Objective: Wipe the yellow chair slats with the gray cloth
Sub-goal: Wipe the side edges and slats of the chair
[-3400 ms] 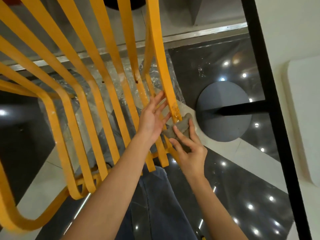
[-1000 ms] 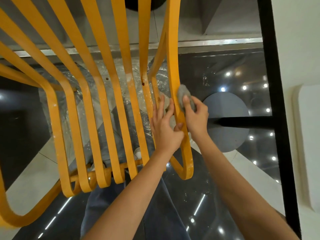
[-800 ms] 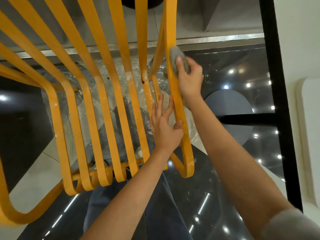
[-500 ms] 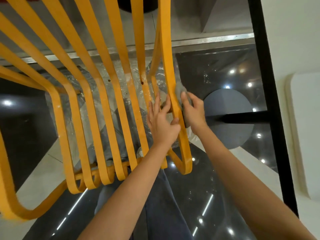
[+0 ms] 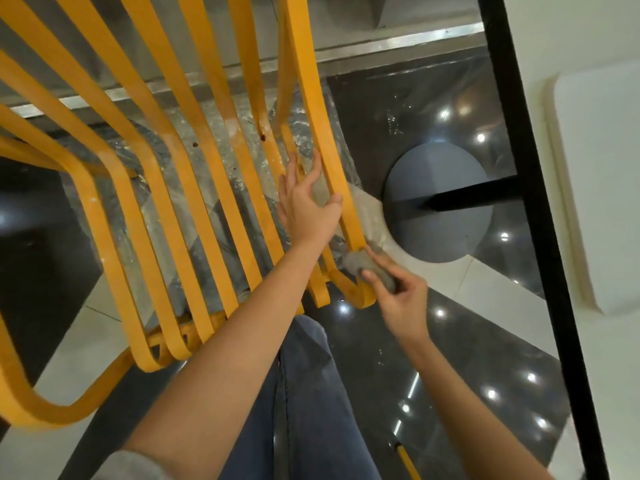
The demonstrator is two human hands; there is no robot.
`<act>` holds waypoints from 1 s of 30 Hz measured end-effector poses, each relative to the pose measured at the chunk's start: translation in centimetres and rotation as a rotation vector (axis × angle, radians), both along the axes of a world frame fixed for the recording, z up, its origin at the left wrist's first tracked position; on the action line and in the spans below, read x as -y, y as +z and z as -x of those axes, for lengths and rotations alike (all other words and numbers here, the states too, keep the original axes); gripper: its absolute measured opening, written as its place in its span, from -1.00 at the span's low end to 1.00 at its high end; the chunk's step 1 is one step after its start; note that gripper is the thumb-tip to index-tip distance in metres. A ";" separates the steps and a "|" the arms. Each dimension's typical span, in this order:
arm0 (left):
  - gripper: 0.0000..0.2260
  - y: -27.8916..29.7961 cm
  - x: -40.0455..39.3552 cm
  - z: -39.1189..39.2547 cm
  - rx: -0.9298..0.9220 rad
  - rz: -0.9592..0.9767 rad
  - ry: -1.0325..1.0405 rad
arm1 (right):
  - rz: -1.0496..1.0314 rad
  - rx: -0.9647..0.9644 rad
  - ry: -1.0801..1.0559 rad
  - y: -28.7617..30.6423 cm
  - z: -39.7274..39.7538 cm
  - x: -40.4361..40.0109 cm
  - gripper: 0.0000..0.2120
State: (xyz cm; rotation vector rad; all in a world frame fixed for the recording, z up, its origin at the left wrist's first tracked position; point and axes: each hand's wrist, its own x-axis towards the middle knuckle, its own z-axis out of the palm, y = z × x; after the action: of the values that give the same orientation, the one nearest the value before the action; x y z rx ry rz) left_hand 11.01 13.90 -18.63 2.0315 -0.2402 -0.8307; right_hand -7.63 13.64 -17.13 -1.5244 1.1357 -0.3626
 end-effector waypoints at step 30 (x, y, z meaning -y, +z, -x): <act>-0.63 0.1 -1.5 4.9 -0.243 0.347 0.433 | 0.232 0.099 0.414 -2.6 4.7 0.3 -0.62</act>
State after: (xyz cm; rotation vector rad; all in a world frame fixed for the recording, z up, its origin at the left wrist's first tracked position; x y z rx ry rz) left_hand 6.12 15.37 -18.49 1.5606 0.1786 -0.6952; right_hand -12.31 13.29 -19.71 -1.8764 0.6936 -0.2885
